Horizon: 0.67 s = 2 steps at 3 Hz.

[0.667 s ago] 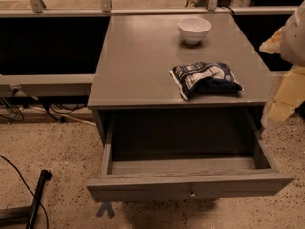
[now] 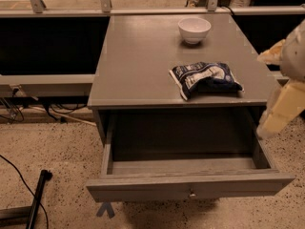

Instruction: Close top drawer

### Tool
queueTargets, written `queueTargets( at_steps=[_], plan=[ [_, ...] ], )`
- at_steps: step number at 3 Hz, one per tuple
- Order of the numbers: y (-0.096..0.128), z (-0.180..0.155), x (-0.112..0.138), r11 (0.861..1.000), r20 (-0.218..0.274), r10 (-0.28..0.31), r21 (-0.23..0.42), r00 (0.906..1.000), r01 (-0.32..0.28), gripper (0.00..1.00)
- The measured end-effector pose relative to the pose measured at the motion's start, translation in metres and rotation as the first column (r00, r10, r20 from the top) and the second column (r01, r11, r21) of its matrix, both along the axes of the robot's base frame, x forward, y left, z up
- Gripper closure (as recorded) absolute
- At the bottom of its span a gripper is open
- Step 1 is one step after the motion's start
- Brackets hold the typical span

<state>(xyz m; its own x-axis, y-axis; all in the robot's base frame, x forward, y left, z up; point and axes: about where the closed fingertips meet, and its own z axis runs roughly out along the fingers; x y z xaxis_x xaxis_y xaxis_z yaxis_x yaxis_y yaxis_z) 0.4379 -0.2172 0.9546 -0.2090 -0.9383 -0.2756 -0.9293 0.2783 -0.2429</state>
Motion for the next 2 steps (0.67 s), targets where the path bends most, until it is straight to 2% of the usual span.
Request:
queueTargets(
  at_steps=[1, 2],
  plan=[
    [0.010, -0.055, -0.022, 0.988, 0.020, 0.056, 0.141, 0.9982, -0.058, 0.00],
    [0.013, -0.123, -0.049, 0.954, 0.050, 0.041, 0.295, 0.9979, -0.054, 0.00]
  ],
)
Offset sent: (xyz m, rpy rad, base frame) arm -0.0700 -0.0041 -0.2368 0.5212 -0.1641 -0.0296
